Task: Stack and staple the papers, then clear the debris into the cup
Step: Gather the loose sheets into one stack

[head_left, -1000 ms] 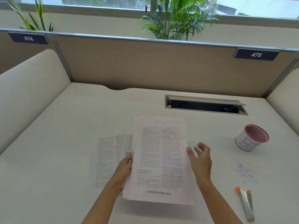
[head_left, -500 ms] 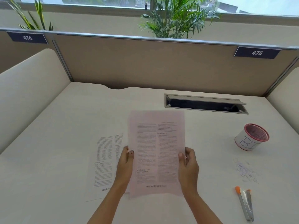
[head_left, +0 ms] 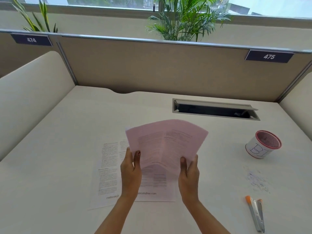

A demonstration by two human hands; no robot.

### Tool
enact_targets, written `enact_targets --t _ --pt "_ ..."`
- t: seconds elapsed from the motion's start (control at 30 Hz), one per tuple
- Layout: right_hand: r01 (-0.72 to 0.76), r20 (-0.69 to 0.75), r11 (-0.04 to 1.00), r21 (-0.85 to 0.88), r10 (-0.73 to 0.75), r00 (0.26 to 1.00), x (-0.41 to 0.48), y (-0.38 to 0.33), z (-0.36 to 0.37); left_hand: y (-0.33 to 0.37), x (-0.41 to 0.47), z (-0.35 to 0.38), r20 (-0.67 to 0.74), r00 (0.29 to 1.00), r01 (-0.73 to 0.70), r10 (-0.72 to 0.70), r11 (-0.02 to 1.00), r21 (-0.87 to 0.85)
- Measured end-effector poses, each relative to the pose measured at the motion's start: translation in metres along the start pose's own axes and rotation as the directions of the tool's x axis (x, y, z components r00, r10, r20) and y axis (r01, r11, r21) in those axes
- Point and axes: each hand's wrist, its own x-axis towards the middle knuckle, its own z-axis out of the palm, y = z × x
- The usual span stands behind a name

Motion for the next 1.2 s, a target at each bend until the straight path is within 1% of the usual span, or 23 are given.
enact_targets --t 0.07,0.13,0.2,0.23,0.3,0.37,0.47,0.6,0.63,0.7,0.77,0.97,1.03,1.13,1.2 --pt "-0.005 -0.019 1.0 -0.023 0.004 1.0 0.003 0.0 0.001 0.0 0.003 -0.006 -0.06 0.997 -0.05 0.056 0.994 0.096" --pt "-0.034 -0.076 0.997 -0.07 0.028 0.997 0.006 0.005 0.001 -0.002 0.01 -0.016 -0.116 0.99 -0.056 0.075 0.985 0.164" --pt "-0.087 -0.129 0.984 -0.158 0.067 0.989 0.009 0.016 0.002 -0.008 0.02 -0.029 -0.144 0.989 -0.009 0.037 0.982 0.189" --pt "-0.126 -0.123 0.964 -0.235 0.099 0.988 0.009 0.022 0.002 -0.012 0.025 -0.036 -0.145 0.989 0.038 -0.01 0.982 0.186" --pt "-0.207 -0.055 0.881 -0.425 0.203 0.978 0.007 0.036 0.004 -0.023 0.034 -0.052 -0.127 0.983 0.154 -0.135 0.975 0.161" --pt "-0.242 -0.006 0.779 -0.579 0.293 0.956 0.001 0.045 0.008 -0.037 0.04 -0.068 -0.13 0.965 0.25 -0.23 0.954 0.166" --pt "-0.193 0.038 0.676 -0.711 0.31 0.95 -0.011 0.047 0.016 -0.052 0.041 -0.085 -0.147 0.93 0.356 -0.336 0.923 0.146" --pt "-0.108 0.053 0.507 -0.855 0.291 0.955 -0.016 0.046 0.031 -0.058 0.036 -0.096 -0.19 0.89 0.437 -0.416 0.895 0.091" --pt "-0.104 0.049 0.466 -0.879 0.305 0.951 -0.015 0.045 0.034 -0.059 0.034 -0.097 -0.201 0.88 0.452 -0.43 0.888 0.082" --pt "-0.13 0.032 0.385 -0.914 0.389 0.921 -0.011 0.041 0.039 -0.062 0.033 -0.099 -0.219 0.866 0.473 -0.45 0.879 0.065" --pt "-0.167 0.01 0.345 -0.924 0.455 0.89 -0.008 0.038 0.043 -0.065 0.032 -0.101 -0.221 0.861 0.481 -0.458 0.875 0.061" --pt "-0.198 -0.023 0.284 -0.938 0.517 0.855 -0.004 0.038 0.05 -0.072 0.028 -0.104 -0.213 0.85 0.504 -0.482 0.861 0.063" --pt "-0.209 -0.023 0.277 -0.938 0.553 0.833 -0.001 0.038 0.05 -0.072 0.027 -0.104 -0.209 0.847 0.51 -0.488 0.858 0.062" --pt "-0.202 0.004 0.281 -0.938 0.592 0.806 0.003 0.039 0.049 -0.072 0.028 -0.103 -0.203 0.845 0.514 -0.494 0.855 0.06" --pt "-0.205 0.011 0.311 -0.928 0.573 0.82 0.005 0.039 0.045 -0.069 0.029 -0.102 -0.2 0.853 0.502 -0.482 0.862 0.064"
